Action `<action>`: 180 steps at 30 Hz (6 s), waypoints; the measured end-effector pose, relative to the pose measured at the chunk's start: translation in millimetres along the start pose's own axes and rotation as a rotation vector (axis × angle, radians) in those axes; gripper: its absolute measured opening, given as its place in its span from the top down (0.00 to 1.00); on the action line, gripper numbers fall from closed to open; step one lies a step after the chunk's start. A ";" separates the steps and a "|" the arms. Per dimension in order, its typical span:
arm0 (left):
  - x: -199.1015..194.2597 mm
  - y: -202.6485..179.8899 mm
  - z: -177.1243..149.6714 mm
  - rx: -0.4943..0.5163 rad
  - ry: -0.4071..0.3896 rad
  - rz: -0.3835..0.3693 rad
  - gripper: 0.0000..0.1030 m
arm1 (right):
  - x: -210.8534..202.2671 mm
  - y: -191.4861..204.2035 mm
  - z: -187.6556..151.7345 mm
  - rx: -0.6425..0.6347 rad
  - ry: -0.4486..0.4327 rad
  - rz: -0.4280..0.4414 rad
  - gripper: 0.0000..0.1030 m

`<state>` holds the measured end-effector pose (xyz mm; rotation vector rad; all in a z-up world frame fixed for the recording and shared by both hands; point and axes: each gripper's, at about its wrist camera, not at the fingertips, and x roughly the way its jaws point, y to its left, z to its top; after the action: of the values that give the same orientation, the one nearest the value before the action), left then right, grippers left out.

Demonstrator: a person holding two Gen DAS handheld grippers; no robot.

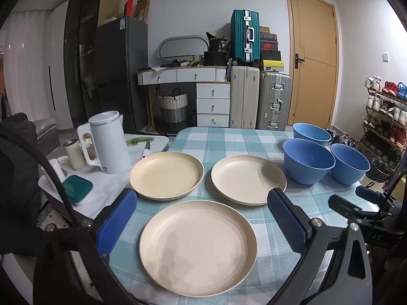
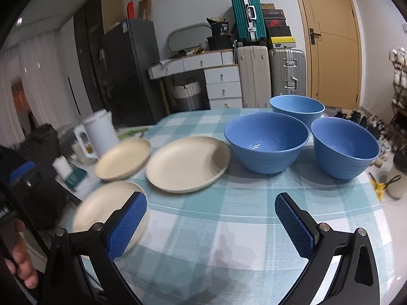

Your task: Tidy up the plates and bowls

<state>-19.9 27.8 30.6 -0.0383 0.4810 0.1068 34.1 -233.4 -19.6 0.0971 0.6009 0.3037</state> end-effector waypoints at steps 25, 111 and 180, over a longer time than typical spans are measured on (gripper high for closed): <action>103.6 124.0 49.6 -0.206 0.250 0.158 0.00 | -29.8 87.2 14.0 -0.254 -0.110 0.174 0.00; 287.0 208.9 -9.8 -0.502 0.565 -0.044 0.93 | 365.3 182.7 105.1 -0.364 0.671 0.131 0.93; 117.6 107.9 -16.0 -0.200 0.478 -0.034 0.93 | 155.7 114.2 42.5 -0.201 0.606 0.119 0.94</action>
<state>64.3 145.0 -39.4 -0.2728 0.9458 0.1125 151.1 -76.8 -48.7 -0.1614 1.1625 0.5132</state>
